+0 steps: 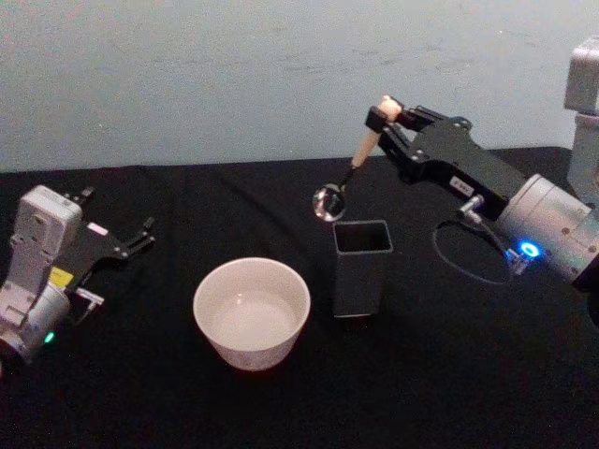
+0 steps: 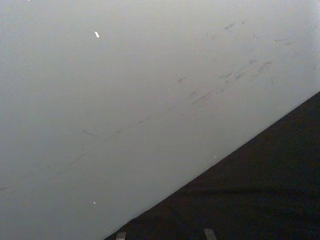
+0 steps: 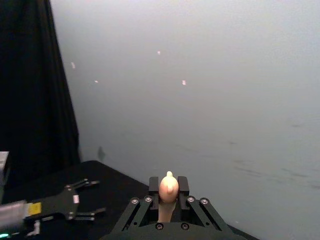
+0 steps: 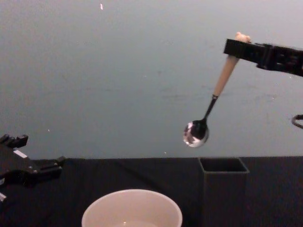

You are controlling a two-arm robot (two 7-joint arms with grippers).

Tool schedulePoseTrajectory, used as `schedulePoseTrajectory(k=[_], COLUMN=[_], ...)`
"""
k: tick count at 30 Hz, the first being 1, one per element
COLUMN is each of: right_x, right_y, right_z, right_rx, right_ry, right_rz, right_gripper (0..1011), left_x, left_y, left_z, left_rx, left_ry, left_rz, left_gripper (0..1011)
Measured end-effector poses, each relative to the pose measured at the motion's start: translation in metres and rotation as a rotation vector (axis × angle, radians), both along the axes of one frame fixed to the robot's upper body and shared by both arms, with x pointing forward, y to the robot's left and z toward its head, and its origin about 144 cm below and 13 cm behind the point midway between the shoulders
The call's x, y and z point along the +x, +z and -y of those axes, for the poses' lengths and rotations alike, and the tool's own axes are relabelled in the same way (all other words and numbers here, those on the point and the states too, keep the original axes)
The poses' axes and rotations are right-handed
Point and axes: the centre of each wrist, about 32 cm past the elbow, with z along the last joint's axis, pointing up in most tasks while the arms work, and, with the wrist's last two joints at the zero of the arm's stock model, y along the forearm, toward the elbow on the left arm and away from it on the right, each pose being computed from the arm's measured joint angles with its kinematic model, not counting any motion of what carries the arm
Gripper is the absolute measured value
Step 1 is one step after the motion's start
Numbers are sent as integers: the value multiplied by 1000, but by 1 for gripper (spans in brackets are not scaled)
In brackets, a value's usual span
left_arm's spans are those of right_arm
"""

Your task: Pick up the stirring spoon with one hand, stir inside the cup, then place it back in its original position.

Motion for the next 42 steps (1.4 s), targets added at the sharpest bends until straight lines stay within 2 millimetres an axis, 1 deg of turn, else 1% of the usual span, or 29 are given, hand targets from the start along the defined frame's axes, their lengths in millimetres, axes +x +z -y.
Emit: schedulePoseTrajectory(k=[4,8,15,17,32,42], right_x=[1,1,0,-1,-6,-4], right_y=[-1,-5,-14,-15,-42,-54], right_z=[-8,-19,-32,-33,-42,-51], right_rx=[1,-7,-26,-29,-107,-152], right_ry=[33,89,171,179,269,307], right_rz=[-1,-15,-35,-37,-68,-85], right_gripper=[214,214,214,214,214,214], left_x=[0,0,0,0,0,0], left_y=[0,0,0,0,0,0], left_z=[0,0,0,0,0,0], left_rx=[0,0,0,0,0,0], left_ry=[0,0,0,0,0,0], left_rz=[0,0,0,0,0,0], left_gripper=[1001,1001,1001,1001,1001,1002])
